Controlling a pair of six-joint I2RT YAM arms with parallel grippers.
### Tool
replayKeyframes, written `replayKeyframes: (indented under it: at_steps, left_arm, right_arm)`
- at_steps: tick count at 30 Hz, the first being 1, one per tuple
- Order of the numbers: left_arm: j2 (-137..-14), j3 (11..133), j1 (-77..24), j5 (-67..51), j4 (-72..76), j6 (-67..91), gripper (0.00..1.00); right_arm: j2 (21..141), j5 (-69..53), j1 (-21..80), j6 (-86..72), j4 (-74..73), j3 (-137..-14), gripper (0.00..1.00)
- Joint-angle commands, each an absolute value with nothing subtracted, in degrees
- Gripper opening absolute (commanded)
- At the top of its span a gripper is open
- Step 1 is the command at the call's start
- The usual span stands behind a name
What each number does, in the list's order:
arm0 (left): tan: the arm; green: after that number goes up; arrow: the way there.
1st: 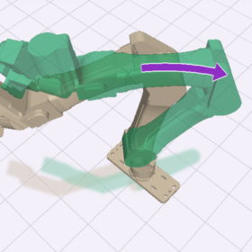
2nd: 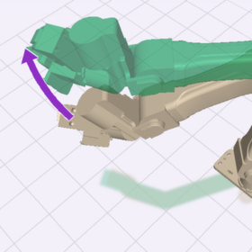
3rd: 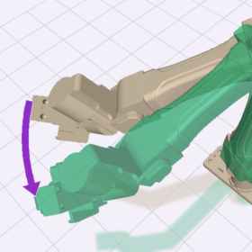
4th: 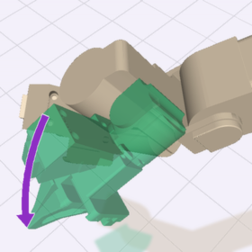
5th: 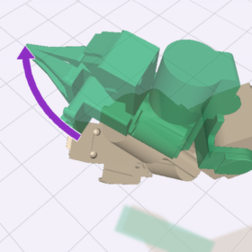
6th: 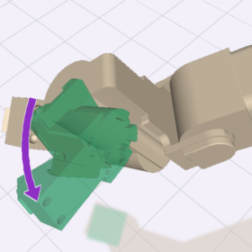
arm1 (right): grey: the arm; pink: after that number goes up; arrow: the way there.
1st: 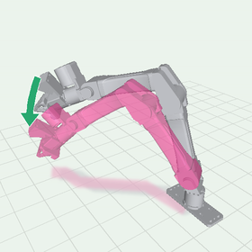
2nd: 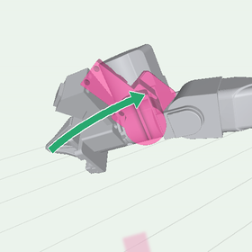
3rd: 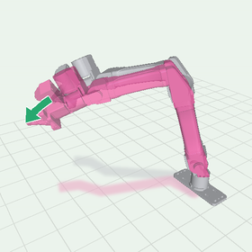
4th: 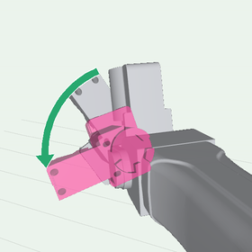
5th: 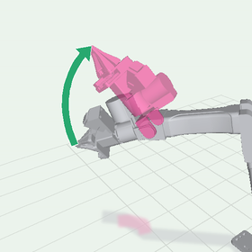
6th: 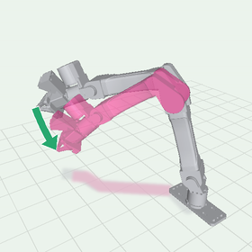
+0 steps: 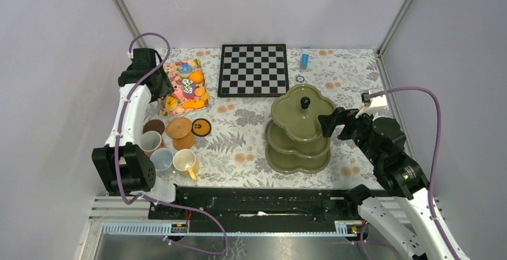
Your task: Serve the afternoon tea
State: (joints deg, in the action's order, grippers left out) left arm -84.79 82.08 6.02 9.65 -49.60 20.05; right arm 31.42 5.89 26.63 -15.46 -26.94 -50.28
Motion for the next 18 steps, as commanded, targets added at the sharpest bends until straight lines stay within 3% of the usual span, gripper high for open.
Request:
replayKeyframes:
  at_steps: [1, 18]
  left_arm:
    - [-87.1, 81.6, 5.8, 9.6, -45.5, 24.7, 0.55]
    - [-90.3, 77.4, 5.7, 4.2, -37.7, 31.7, 0.52]
  right_arm:
    - [33.2, 4.9, 26.9, -16.1, -26.9, -53.0, 0.98]
    - [33.9, 7.2, 26.9, -14.3, -25.8, -52.3, 0.98]
